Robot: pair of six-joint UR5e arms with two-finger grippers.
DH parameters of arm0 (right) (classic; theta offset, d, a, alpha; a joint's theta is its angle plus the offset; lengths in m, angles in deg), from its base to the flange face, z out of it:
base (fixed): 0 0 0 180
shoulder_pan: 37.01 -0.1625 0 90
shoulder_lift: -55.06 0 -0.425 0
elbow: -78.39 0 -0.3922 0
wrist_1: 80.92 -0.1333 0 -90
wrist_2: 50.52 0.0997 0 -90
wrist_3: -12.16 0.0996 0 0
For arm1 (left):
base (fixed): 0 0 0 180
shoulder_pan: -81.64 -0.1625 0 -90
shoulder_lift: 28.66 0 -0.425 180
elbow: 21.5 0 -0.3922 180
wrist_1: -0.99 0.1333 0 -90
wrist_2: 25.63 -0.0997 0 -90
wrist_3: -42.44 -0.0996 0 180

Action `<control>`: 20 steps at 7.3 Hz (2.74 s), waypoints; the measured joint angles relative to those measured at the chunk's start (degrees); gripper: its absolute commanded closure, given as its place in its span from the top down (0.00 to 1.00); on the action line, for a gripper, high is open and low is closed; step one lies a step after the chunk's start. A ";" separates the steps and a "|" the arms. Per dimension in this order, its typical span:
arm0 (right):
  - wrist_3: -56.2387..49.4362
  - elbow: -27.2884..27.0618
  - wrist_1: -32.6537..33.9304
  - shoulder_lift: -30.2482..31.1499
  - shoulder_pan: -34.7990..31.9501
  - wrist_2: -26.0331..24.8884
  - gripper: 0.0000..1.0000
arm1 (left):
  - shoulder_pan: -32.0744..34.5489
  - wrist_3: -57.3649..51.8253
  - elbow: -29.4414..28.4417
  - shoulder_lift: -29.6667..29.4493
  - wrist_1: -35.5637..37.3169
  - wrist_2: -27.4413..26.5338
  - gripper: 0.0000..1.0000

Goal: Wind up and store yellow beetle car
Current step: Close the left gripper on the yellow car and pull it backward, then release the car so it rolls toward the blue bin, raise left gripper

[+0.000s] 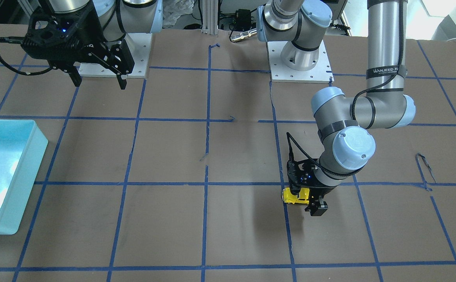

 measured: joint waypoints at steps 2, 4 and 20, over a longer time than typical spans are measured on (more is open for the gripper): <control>0.00 0.00 0.00 0.00 0.00 -0.06 1.00 | 0.01 0.95 0.11 -0.38 -0.04 -0.22 0.86; 0.00 0.00 0.00 0.00 0.00 -0.05 1.00 | 0.19 3.58 0.05 -0.50 -0.31 -0.05 0.83; -0.09 0.00 0.00 0.00 0.00 -0.08 1.00 | -9.85 -12.75 3.54 0.15 2.77 -0.38 0.21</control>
